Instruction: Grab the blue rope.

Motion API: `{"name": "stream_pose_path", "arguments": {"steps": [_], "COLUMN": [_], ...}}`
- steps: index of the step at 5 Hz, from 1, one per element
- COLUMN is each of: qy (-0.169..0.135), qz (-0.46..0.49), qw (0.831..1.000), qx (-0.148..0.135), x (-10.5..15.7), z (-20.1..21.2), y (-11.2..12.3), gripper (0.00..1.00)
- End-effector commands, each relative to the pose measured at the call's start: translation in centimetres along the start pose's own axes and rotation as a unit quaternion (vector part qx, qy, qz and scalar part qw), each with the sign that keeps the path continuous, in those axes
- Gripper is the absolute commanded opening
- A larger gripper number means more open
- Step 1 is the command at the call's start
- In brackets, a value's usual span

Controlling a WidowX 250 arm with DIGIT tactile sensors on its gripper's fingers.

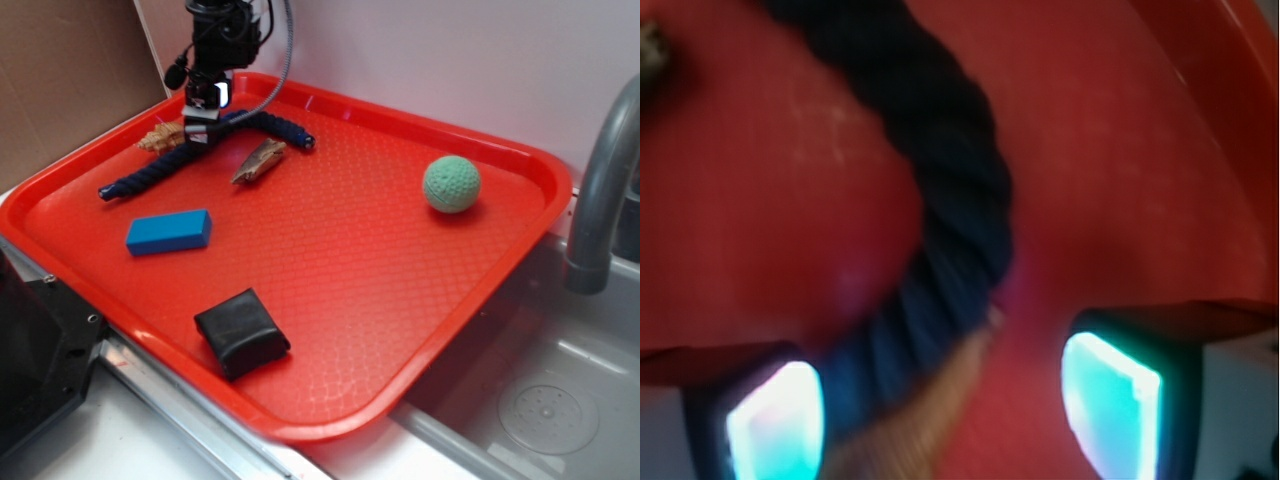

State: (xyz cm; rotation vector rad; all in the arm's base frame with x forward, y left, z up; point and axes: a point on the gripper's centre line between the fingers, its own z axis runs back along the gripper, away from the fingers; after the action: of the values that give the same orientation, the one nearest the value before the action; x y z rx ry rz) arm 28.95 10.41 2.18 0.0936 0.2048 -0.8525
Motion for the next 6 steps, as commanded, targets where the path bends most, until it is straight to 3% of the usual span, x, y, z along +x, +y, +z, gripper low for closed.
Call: {"name": "stream_pose_path", "arguments": {"steps": [1,2,6], "qy": [0.027,0.041,0.008], "qz": [0.013,0.025,0.069], "qw": [1.0,0.999,0.997], "qx": [-0.003,-0.023,-0.025], "x": [1.0,0.6,0.7], "z": [-1.6,-3.7,-0.4], "y": [-0.4,0.2,0.3], "gripper": [1.0,0.0,0.0]}}
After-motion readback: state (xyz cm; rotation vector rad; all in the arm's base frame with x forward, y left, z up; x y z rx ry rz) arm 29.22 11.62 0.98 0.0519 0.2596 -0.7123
